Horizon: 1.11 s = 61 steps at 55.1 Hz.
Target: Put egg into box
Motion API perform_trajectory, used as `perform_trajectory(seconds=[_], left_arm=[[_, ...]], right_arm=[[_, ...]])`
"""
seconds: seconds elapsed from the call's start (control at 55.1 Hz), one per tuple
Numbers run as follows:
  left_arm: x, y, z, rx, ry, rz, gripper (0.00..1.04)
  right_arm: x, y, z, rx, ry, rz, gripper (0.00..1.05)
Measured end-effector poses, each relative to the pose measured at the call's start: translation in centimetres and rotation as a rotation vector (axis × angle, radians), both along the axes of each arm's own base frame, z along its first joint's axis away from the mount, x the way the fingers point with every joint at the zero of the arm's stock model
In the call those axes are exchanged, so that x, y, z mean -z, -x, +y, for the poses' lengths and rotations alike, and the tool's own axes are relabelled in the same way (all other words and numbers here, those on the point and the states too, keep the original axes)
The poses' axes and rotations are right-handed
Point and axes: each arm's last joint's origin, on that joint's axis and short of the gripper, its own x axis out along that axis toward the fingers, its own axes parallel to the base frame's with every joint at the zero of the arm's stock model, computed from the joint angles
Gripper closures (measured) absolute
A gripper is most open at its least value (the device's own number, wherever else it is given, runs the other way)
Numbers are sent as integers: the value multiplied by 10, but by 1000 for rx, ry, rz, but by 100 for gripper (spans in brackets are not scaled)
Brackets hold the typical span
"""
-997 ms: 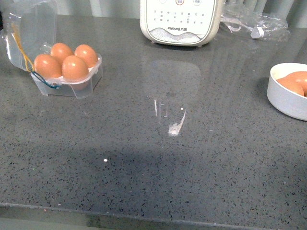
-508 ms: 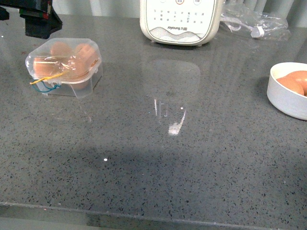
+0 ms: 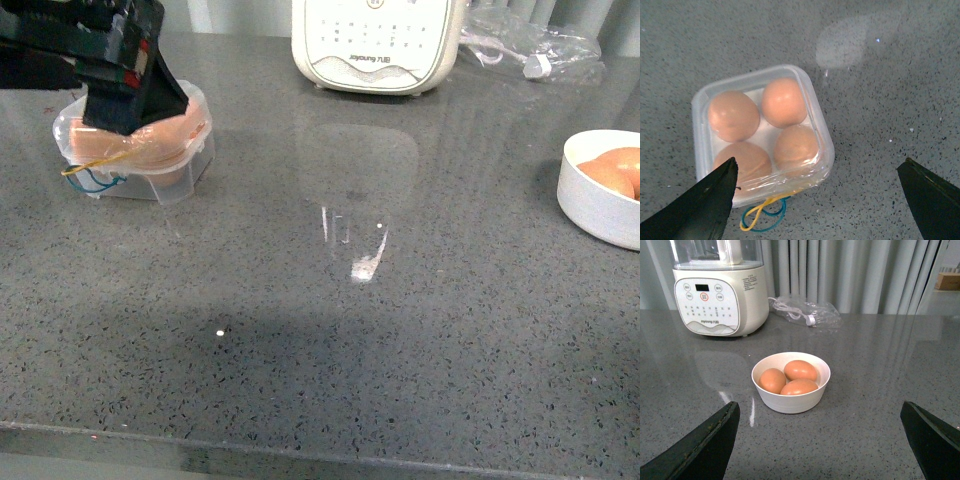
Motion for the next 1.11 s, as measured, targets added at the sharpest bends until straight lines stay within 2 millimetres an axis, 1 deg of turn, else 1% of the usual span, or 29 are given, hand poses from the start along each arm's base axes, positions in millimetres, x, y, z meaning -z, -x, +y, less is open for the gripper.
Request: perform_trajectory(seconds=[0.127, 0.236, 0.381, 0.471, 0.544, 0.58, 0.707, 0.798, 0.87, 0.888, 0.907, 0.961, 1.015, 1.034, 1.088, 1.106], left_arm=[[-16, 7, 8, -17, 11, -48, 7], [-29, 18, 18, -50, 14, -89, 7], [-36, 39, 36, -69, 29, -104, 7], [-39, 60, 51, -91, 23, -115, 7], [-38, 78, 61, -97, 13, -116, 7], [-37, 85, 64, -98, 4, -116, 7], [-25, 112, 81, -119, -26, -102, 7], [-19, 122, 93, -152, -27, -91, 7], [-6, 132, 103, -281, 28, -298, 21], [-5, 133, 104, -287, 30, -327, 22], [0, 138, 105, -309, 68, -394, 28], [6, 147, 103, -324, 103, -496, 38], [11, 154, 100, -331, 129, -533, 49], [12, 155, 99, -333, 132, -535, 51], [19, 159, 94, -341, 149, -532, 62], [20, 160, 93, -343, 151, -531, 63]], right_arm=[[0, 0, 0, 0, 0, 0, 7], [0, 0, 0, 0, 0, 0, 7], [0, 0, 0, 0, 0, 0, 7], [0, 0, 0, 0, 0, 0, 7], [0, 0, 0, 0, 0, 0, 7], [0, 0, 0, 0, 0, 0, 7], [0, 0, 0, 0, 0, 0, 7], [0, 0, 0, 0, 0, 0, 7], [0, 0, 0, 0, 0, 0, 7], [0, 0, 0, 0, 0, 0, 7], [0, 0, 0, 0, 0, 0, 7], [0, 0, 0, 0, 0, 0, 7], [0, 0, 0, 0, 0, 0, 7], [0, 0, 0, 0, 0, 0, 7], [0, 0, 0, 0, 0, 0, 7], [0, 0, 0, 1, 0, 0, 7]])
